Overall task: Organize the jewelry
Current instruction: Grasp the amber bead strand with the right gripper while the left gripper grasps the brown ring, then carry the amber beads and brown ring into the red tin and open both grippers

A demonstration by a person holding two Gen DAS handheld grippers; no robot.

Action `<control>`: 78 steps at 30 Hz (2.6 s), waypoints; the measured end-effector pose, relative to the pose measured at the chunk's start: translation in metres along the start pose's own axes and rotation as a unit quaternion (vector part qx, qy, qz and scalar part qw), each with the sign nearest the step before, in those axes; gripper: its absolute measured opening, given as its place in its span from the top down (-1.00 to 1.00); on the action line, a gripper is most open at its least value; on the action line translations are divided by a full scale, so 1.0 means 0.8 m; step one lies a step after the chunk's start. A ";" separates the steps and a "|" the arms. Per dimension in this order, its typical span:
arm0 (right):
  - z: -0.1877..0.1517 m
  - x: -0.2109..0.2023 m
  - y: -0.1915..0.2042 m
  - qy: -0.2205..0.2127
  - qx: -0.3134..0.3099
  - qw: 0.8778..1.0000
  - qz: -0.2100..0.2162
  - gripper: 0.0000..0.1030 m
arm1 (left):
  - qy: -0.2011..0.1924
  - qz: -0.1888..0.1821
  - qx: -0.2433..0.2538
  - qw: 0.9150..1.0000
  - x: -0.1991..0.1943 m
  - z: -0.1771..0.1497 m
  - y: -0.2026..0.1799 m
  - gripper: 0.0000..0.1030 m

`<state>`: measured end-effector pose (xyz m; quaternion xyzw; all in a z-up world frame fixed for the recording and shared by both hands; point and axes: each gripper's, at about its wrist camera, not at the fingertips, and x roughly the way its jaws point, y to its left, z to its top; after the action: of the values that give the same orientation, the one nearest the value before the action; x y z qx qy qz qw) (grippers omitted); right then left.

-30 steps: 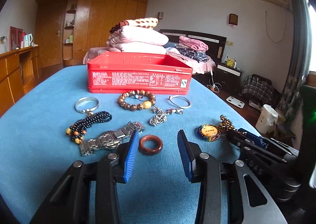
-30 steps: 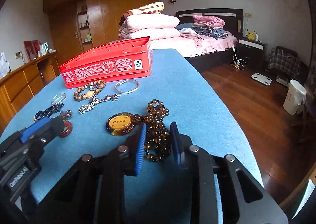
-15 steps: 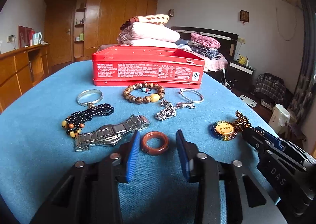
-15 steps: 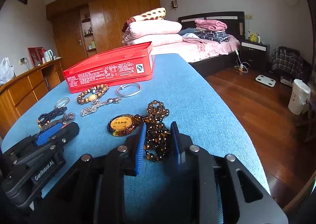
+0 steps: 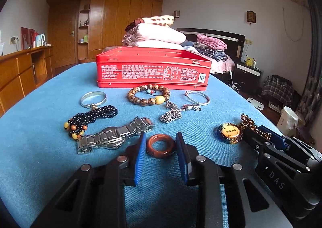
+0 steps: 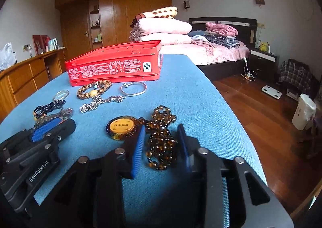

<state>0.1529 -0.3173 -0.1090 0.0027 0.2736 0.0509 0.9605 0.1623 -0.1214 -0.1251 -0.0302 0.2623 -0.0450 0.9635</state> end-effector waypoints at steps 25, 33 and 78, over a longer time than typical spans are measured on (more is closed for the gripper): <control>0.050 -0.050 0.014 -0.041 0.011 0.998 0.041 0.64 | -0.046 -0.010 -0.023 0.999 -0.037 0.050 0.028 0.44; 0.083 -0.047 0.026 -0.052 -0.006 0.998 0.045 0.66 | -0.053 -0.016 -0.039 0.998 -0.035 0.084 0.043 0.43; 0.266 0.189 0.064 -0.069 -0.007 0.995 0.067 0.65 | -0.060 0.022 -0.036 0.997 0.181 0.256 0.087 0.43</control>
<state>0.3880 -0.2464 -0.0056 0.0174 0.2053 0.1167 0.9716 0.3958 -0.0597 -0.0276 -0.0617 0.2064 -0.0125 0.9764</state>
